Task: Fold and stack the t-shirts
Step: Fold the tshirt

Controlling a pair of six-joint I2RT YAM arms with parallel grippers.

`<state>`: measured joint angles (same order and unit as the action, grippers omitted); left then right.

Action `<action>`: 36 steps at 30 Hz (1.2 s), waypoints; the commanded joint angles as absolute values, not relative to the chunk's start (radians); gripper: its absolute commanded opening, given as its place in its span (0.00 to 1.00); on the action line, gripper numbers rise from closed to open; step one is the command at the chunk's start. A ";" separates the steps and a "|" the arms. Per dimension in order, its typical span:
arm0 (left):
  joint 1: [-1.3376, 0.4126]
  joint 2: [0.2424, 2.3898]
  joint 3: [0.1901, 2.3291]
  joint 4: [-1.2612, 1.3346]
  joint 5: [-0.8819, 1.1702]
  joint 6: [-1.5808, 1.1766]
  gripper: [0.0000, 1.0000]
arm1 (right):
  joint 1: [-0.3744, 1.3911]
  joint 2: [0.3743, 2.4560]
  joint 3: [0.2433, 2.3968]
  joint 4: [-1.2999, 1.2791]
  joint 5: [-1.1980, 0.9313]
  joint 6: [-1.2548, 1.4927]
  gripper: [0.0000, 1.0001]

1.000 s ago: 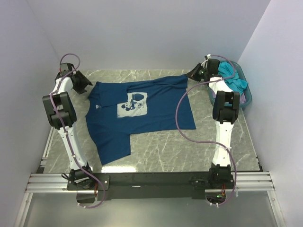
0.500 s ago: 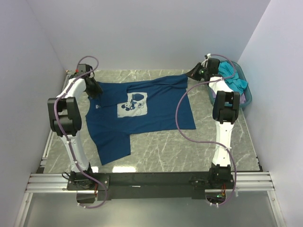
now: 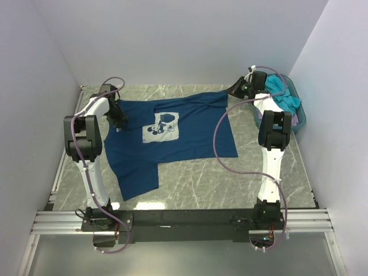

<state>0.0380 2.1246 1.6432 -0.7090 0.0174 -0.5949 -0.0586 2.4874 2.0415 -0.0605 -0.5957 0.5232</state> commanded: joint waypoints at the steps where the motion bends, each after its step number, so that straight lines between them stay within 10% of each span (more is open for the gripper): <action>1: 0.029 2.143 1.664 -0.721 0.003 -0.588 0.34 | -0.054 2.405 2.039 -0.035 -0.607 0.506 0.02; 12: 0.028 2.135 1.684 -0.736 0.003 -0.584 0.01 | -0.054 2.395 2.026 -0.032 -0.617 0.502 0.02; 36: 0.124 1.865 1.957 -0.871 0.017 -0.588 0.01 | -0.054 2.284 2.054 -0.202 -0.589 0.406 0.02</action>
